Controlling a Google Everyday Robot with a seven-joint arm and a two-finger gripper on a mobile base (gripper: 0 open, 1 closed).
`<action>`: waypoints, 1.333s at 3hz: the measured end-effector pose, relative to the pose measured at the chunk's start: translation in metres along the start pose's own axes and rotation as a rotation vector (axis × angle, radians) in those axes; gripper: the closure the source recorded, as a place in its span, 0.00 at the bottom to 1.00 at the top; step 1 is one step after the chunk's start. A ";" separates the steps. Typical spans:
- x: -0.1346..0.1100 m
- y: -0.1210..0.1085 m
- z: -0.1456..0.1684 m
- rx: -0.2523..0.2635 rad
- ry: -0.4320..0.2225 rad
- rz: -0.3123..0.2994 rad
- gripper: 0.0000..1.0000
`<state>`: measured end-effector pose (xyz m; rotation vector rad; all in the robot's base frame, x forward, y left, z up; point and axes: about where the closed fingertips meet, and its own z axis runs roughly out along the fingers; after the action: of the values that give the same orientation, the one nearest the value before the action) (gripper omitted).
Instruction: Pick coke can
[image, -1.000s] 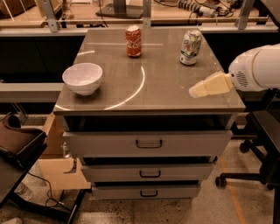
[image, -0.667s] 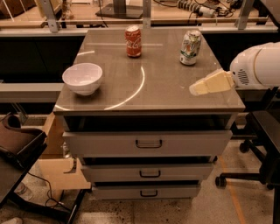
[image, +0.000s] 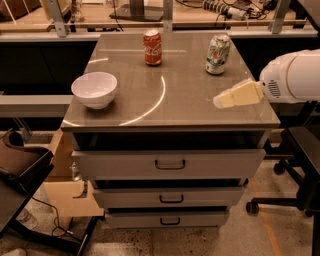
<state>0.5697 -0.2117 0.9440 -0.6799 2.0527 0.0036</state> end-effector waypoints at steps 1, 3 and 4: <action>-0.028 0.008 0.032 -0.007 -0.107 0.026 0.00; -0.121 0.010 0.111 -0.046 -0.453 0.092 0.00; -0.149 0.021 0.149 -0.113 -0.564 0.127 0.00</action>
Offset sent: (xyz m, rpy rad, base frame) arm 0.1516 0.0934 0.0409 0.3415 -0.4248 0.0834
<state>0.7371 -0.0853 0.9730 -0.5388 1.5532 0.3491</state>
